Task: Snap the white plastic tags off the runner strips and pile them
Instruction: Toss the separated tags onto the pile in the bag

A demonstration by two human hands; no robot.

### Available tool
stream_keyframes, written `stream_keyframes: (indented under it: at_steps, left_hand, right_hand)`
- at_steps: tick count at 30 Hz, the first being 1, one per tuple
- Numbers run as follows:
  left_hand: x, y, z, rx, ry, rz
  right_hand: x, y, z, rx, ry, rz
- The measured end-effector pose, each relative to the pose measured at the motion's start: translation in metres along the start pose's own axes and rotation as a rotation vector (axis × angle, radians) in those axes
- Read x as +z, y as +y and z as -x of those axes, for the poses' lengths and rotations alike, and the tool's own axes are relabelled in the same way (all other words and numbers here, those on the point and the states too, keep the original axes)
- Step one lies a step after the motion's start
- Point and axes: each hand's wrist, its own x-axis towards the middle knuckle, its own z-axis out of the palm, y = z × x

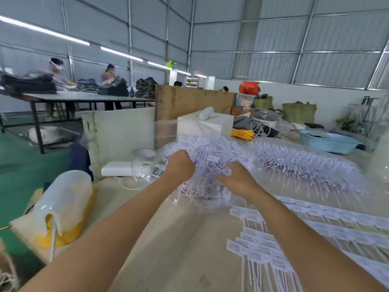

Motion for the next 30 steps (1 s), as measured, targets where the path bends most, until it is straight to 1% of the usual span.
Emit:
stream_keyframes:
  at_steps: [2,4,7,9,12,14,17,20,22,24,26,27,29,30]
  left_hand:
    - [0.004,0.010,-0.020,0.000,-0.002,0.020]
    - [0.013,0.015,-0.034,0.004,-0.004,-0.088]
    - [0.033,0.008,-0.036,-0.001,-0.021,-0.439]
    - [0.040,0.002,-0.033,-0.008,-0.039,-0.597]
    - [0.033,0.005,-0.029,-0.014,-0.109,-0.675]
    - [0.022,0.018,-0.019,0.009,-0.121,-0.741]
    - [0.017,0.050,0.012,0.147,-0.013,-0.770]
    - [0.024,0.084,0.056,0.388,0.038,-0.647]
    - [0.034,0.103,0.082,0.564,-0.030,-0.505]
    - [0.049,0.124,0.104,0.679,-0.194,-0.339]
    - [0.064,0.138,0.119,0.742,-0.376,-0.221]
    - [0.074,0.147,0.128,0.773,-0.460,-0.182]
    - [0.093,0.161,0.141,0.799,-0.587,-0.167]
    - [0.102,0.167,0.146,0.803,-0.625,-0.197]
  right_hand:
    - [-0.006,0.010,-0.008,-0.004,0.091,0.038]
    - [-0.011,0.019,-0.014,-0.012,0.147,0.065]
    - [-0.015,0.031,-0.016,-0.026,0.130,0.128]
    - [-0.014,0.038,-0.012,-0.062,0.094,0.184]
    - [-0.011,0.042,-0.003,-0.133,0.071,0.257]
    - [-0.011,0.041,0.007,-0.164,0.055,0.264]
    - [-0.024,0.047,0.026,-0.178,0.087,0.230]
    - [-0.052,0.069,0.053,-0.145,0.192,0.228]
    - [-0.075,0.092,0.073,-0.100,0.251,0.225]
    - [-0.099,0.117,0.099,-0.012,0.307,0.199]
    - [-0.116,0.138,0.120,0.061,0.338,0.146]
    - [-0.124,0.148,0.134,0.086,0.354,0.161]
    - [-0.137,0.168,0.156,0.109,0.360,0.255]
    - [-0.141,0.175,0.165,0.119,0.352,0.290]
